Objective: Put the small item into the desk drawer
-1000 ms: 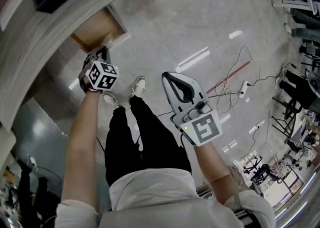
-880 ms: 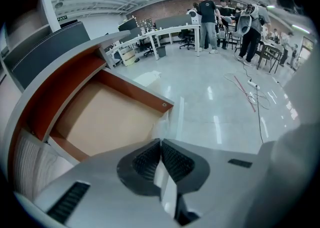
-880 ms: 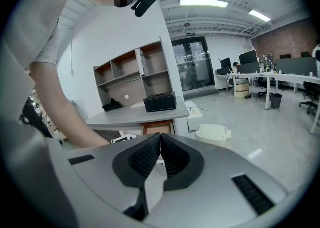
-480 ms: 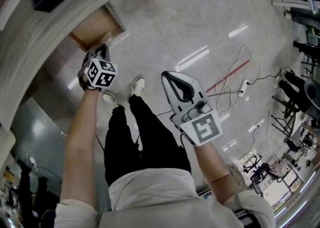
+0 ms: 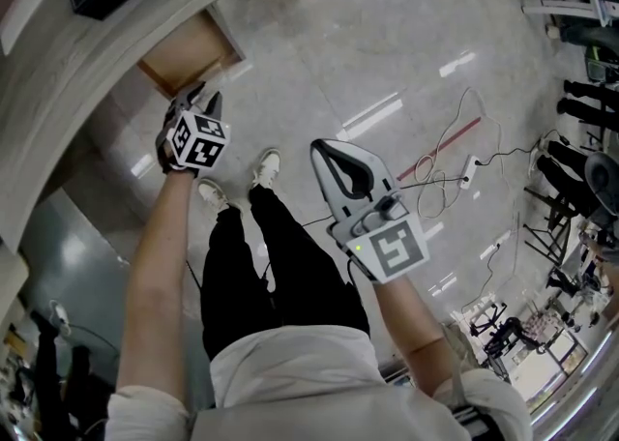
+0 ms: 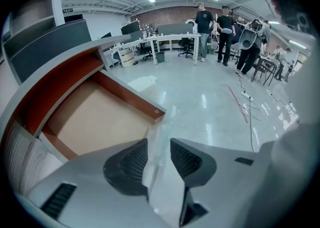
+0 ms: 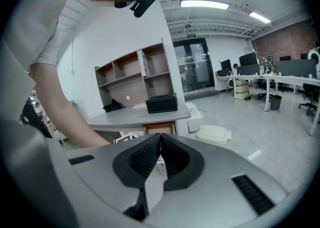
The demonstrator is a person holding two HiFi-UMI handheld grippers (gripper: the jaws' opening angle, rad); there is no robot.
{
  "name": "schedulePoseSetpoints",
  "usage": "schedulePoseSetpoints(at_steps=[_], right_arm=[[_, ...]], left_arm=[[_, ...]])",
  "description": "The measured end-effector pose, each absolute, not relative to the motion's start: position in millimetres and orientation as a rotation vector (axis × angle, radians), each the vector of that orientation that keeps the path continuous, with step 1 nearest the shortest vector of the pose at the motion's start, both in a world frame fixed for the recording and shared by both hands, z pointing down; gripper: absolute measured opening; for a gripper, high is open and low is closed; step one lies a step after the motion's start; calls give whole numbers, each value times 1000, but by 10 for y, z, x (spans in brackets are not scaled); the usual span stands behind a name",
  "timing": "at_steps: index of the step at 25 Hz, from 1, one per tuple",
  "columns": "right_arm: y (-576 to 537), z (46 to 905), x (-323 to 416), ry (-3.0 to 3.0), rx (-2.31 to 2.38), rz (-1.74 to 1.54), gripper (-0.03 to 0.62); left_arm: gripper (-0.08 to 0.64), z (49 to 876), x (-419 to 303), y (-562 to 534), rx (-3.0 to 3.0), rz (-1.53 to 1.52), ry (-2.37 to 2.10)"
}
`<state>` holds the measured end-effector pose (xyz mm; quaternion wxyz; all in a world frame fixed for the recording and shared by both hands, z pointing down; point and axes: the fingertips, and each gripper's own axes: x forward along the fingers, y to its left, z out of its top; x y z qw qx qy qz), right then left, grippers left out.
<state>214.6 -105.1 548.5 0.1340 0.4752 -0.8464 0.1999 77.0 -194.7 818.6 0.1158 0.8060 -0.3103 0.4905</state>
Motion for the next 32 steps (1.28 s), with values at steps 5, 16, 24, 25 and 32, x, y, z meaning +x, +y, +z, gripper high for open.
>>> schedulePoseSetpoints(at_steps=[5, 16, 24, 25, 32], right_arm=[[-982, 5413, 2065, -2458, 1380, 549, 23], [-951, 5089, 1787, -2536, 1361, 484, 23], [-959, 4687, 1623, -2577, 1373, 361, 23], [-931, 4626, 1566, -2579, 1374, 349, 23], [-775, 4241, 1286, -2552, 1400, 259, 23]], left_arm=[[164, 8109, 770, -1885, 2382, 1395, -918], [176, 7796, 506, -1599, 2376, 1375, -974], [87, 7057, 260, -1672, 2413, 1154, -1172], [65, 6963, 198, -1657, 2413, 1126, -1192], [18, 6356, -251, -1554, 2401, 931, -1291]])
